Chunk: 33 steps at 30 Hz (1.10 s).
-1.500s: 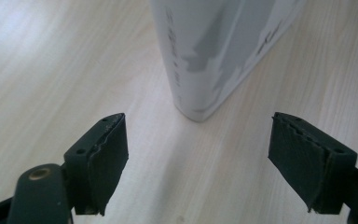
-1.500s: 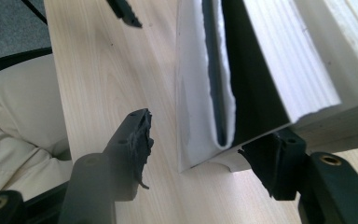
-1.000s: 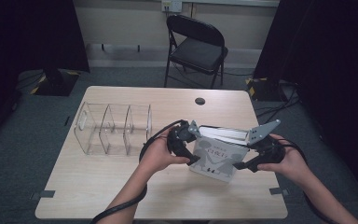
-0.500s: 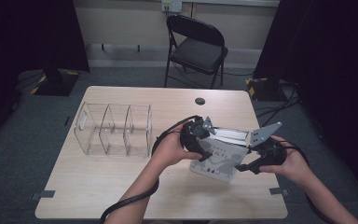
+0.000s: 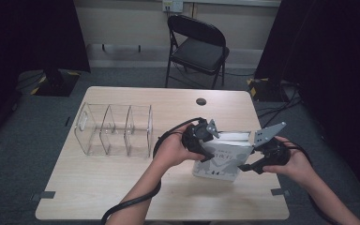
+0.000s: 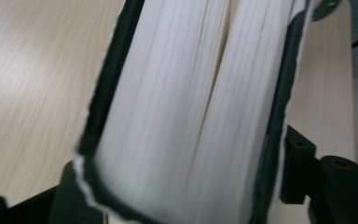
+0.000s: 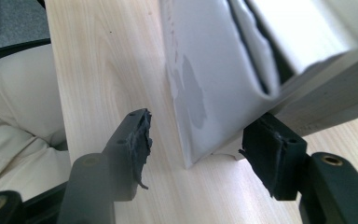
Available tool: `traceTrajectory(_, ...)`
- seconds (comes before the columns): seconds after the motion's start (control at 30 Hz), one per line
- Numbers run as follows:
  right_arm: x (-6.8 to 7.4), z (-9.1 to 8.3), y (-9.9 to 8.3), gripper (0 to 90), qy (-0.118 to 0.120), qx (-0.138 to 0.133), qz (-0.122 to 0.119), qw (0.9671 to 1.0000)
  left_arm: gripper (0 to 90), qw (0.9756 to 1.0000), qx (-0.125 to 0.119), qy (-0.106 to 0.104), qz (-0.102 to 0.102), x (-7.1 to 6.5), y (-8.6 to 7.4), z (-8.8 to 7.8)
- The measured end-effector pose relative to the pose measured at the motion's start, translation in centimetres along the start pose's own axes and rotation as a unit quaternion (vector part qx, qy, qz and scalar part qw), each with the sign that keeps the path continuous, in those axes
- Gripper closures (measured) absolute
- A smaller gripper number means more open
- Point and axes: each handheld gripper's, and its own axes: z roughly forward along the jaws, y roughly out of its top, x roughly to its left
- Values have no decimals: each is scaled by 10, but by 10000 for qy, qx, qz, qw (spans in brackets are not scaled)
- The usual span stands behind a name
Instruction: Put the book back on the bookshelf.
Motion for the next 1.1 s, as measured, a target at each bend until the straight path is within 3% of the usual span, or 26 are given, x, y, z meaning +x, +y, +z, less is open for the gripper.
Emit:
traceTrajectory(0.13, -1, -1, -2, 411, 18, -24, 20, 10000, 474, 9998, -11, -170, -42, -5, 1, -3)
traceTrajectory(0.37, -2, -2, -5, 410, 20, -107, 24, 9999, 506, 9996, 83, -229, -110, -9, 4, -3)
traceTrajectory(0.67, -2, -1, -7, 400, 25, -185, -46, 9998, 521, 9995, 219, -171, -165, -14, 5, -6)
traceTrajectory(0.8, -2, 2, -11, 322, -36, -78, -2, 10000, 527, 9992, 275, -155, -255, -14, 2, -9)
traceTrajectory(0.97, -5, 11, -20, 293, -110, 41, 108, 9999, 528, 9987, 401, -129, -283, -13, -4, -16)
traceTrajectory(1.1, -4, 19, -22, 280, -114, -80, 179, 9997, 527, 9983, 415, -112, -392, -12, -11, -22)
